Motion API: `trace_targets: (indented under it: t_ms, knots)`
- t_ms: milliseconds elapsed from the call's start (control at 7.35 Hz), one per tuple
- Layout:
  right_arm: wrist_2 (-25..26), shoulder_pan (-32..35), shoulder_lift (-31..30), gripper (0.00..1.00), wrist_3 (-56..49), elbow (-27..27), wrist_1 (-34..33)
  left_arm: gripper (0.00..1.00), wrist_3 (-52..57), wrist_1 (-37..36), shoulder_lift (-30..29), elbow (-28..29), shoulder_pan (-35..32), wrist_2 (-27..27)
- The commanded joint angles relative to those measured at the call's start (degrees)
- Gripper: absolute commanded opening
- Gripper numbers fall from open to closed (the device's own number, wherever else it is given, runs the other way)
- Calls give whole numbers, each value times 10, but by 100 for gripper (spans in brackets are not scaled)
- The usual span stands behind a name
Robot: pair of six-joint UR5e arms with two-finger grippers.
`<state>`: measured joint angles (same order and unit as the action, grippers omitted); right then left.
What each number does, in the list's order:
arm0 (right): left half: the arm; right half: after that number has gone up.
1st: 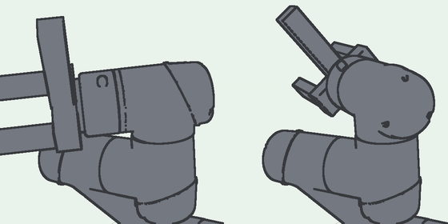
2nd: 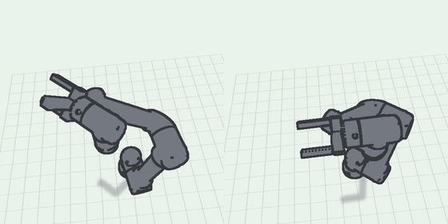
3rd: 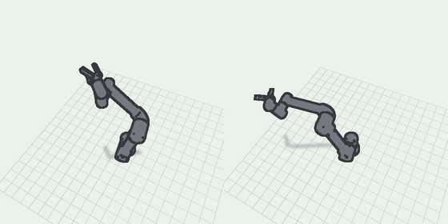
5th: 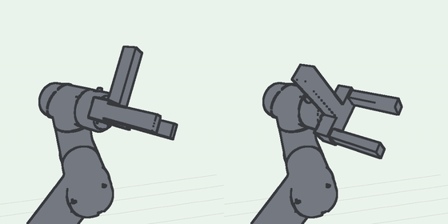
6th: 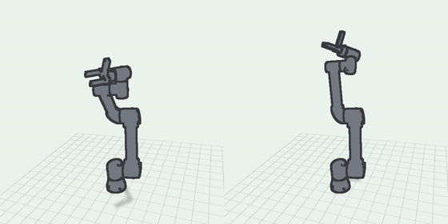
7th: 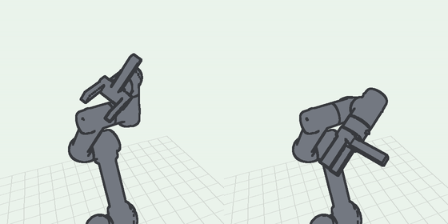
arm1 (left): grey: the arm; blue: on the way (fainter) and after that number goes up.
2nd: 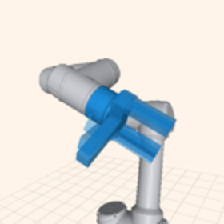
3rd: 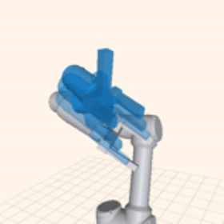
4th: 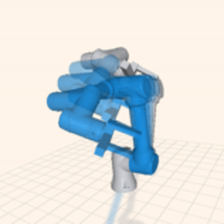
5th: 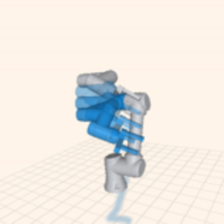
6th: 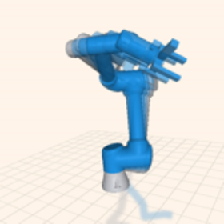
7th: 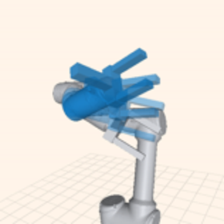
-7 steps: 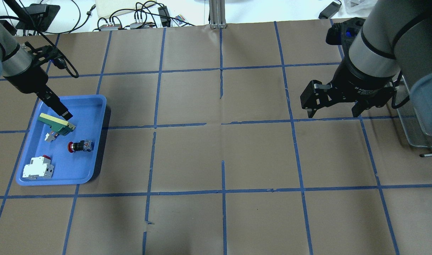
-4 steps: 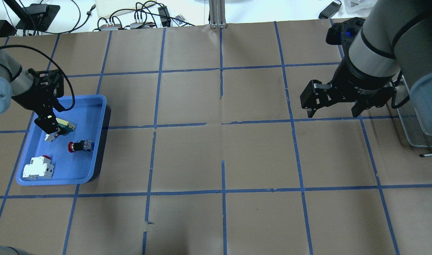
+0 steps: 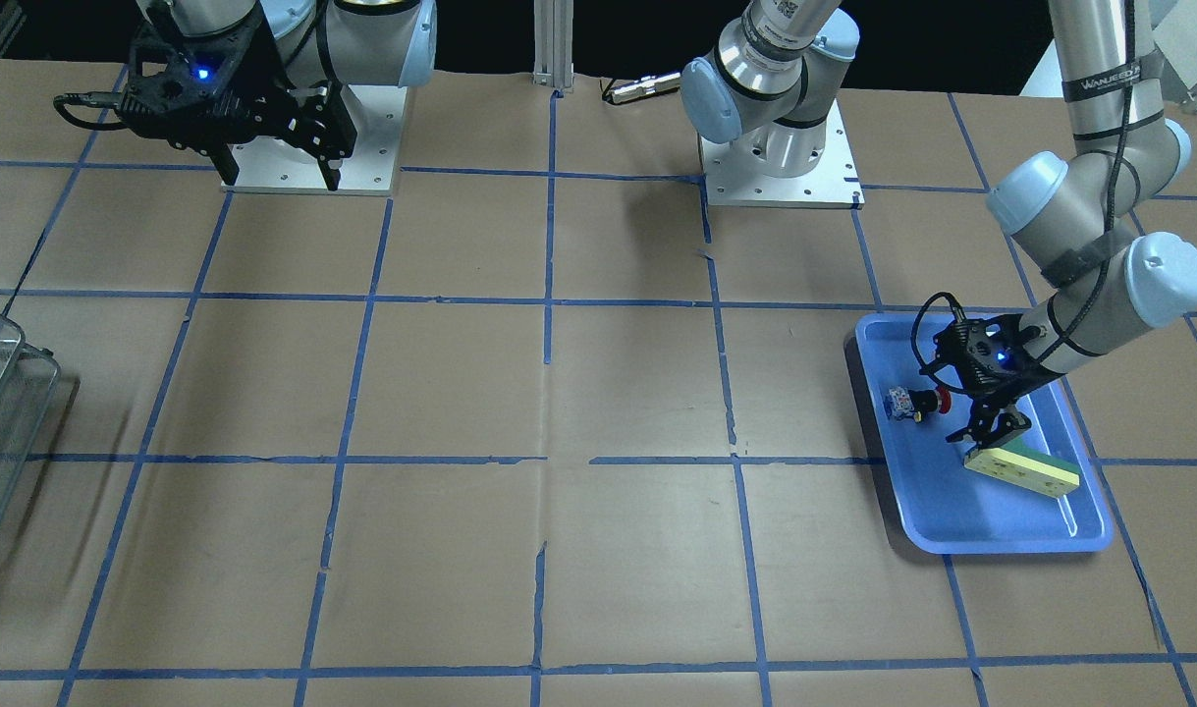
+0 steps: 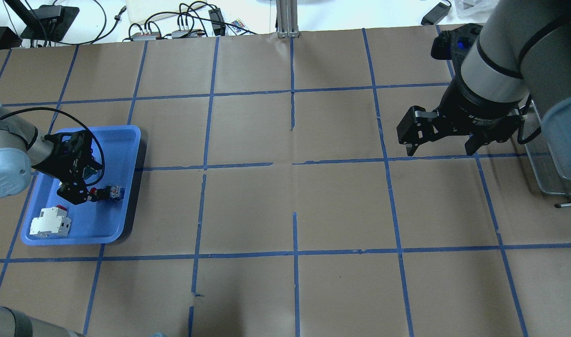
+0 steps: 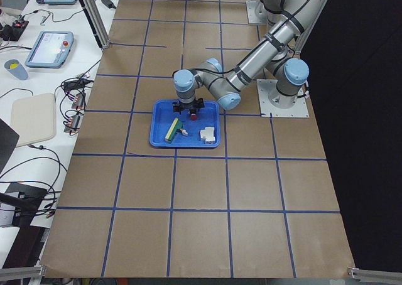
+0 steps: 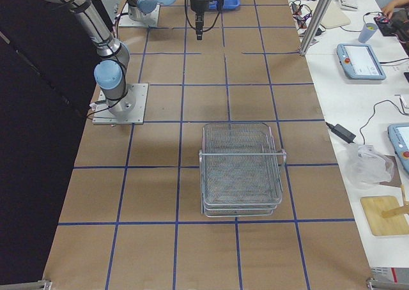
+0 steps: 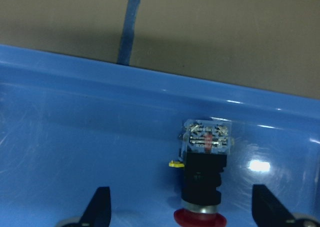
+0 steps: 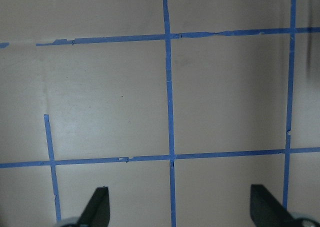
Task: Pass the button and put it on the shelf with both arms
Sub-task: 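Close the left gripper on the red push button's cap end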
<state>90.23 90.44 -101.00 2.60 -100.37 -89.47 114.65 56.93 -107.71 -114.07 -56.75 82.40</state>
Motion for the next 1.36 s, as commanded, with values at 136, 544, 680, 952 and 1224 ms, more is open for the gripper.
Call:
trace_targets:
  t_ms: [136,544,680,952,1224]
  knots:
    - [0,0,0,100,0,0,1,98,9,-2,-13,-1,5,-3]
    - [-1,0,2,100,-8,0,1,97,35,18,-8,-6,72,-78]
    - [-1,0,3,100,-8,-1,0,97,49,20,-7,-18,82,-83]
    - [0,0,3,100,-8,-1,1,98,41,19,-9,-34,81,-84]
    - [-1,-1,4,100,-8,0,0,96,46,15,-12,-30,81,-83]
